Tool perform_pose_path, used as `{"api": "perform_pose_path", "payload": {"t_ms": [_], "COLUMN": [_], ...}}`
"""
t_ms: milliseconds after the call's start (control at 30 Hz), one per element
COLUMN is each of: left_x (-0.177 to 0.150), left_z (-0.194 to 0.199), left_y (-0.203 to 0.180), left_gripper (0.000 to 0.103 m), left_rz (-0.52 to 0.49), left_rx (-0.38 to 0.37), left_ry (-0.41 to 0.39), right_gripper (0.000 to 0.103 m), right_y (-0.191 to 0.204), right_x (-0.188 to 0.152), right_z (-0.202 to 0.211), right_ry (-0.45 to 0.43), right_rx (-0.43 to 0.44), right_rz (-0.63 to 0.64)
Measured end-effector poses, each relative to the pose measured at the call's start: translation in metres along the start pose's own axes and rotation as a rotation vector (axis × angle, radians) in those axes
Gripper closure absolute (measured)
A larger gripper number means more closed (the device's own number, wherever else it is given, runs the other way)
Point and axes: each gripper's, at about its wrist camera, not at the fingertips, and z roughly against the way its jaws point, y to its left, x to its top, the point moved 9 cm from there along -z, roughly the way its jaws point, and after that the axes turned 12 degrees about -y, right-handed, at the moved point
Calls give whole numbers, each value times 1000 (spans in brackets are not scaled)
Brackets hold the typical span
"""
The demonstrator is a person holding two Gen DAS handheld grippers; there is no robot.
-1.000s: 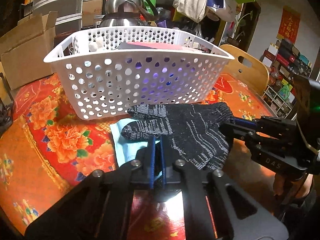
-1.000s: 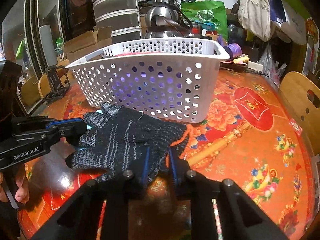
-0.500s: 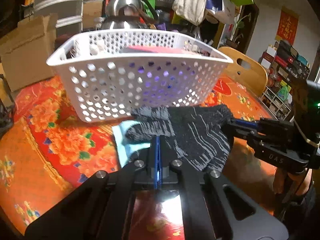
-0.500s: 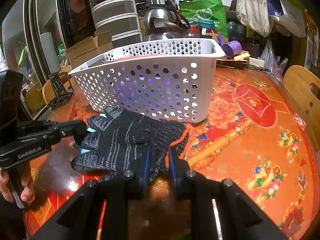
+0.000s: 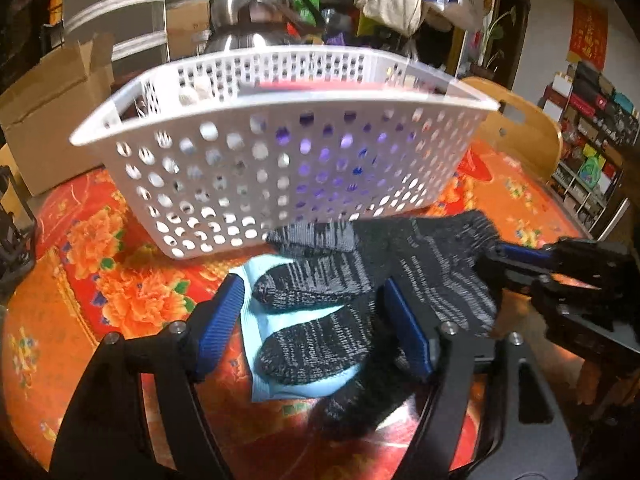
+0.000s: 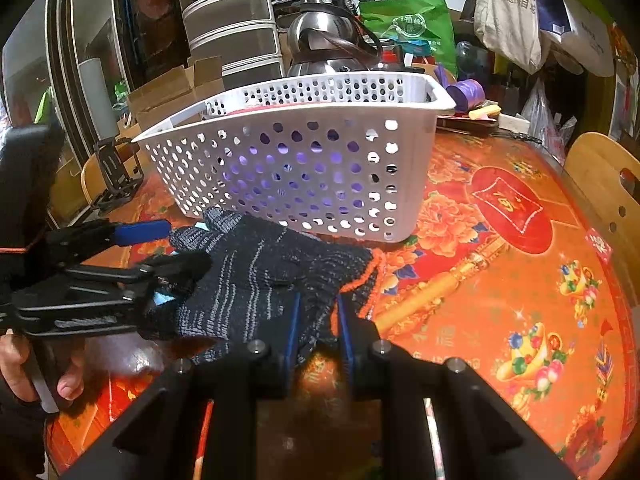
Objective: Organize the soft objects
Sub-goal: 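Grasp the gray knit glove with both grippers at its cuff, then carry the gray glove over the basket and open both grippers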
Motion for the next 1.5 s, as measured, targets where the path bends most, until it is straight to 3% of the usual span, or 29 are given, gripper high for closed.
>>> {"api": "perform_pose_path", "payload": {"t_ms": [100,167,267,867,1233,1500], "left_x": [-8,-7,-8,-8,20,72], "left_z": [-13,-11,-8,24,83,123], "left_y": [-1,-5,-18,-4,0,7], "left_gripper": [64,91,98,101,101,101], "left_rz": [5,0,-15,73,111,106], "left_rx": [-2,-19,-63,-95,-143,-148], "left_ry": [35,20,17,-19,-123,-196], "right_gripper": [86,86,86,89,91,91], "right_y": [1,2,3,36,62,68], "right_x": [0,0,1,17,64,114], "right_z": [1,1,5,45,96,110], "right_ry": [-2,-5,-21,-138,-213,-249], "right_rx": [0,0,-5,2,15,31], "right_rz": [4,7,17,81,112,90]}}
